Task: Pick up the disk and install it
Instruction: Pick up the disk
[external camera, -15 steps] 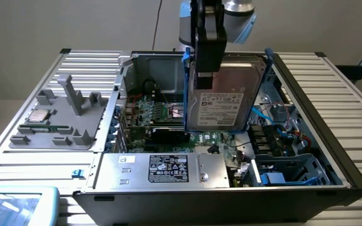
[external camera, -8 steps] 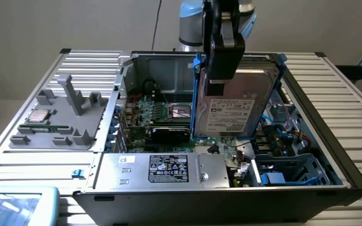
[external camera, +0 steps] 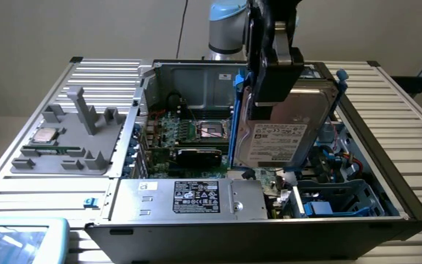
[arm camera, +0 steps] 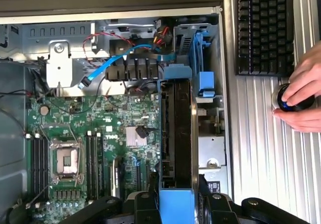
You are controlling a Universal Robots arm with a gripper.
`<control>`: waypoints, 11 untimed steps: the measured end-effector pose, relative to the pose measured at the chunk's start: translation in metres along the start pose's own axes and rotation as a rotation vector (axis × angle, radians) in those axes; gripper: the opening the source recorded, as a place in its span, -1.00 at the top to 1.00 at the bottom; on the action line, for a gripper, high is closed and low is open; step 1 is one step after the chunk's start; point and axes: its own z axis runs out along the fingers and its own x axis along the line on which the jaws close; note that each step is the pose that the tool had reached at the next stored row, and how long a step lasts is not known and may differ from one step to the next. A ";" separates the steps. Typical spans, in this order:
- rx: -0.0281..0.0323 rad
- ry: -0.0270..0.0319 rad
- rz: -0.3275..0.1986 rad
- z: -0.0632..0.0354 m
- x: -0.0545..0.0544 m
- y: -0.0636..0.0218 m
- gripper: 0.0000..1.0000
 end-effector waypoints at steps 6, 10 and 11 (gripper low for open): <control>0.0074 -0.0008 0.000 0.0005 -0.010 0.0085 0.25; 0.0113 -0.0013 0.000 0.0008 -0.015 0.0144 0.25; 0.0116 -0.0013 0.000 0.0010 -0.016 0.0165 0.25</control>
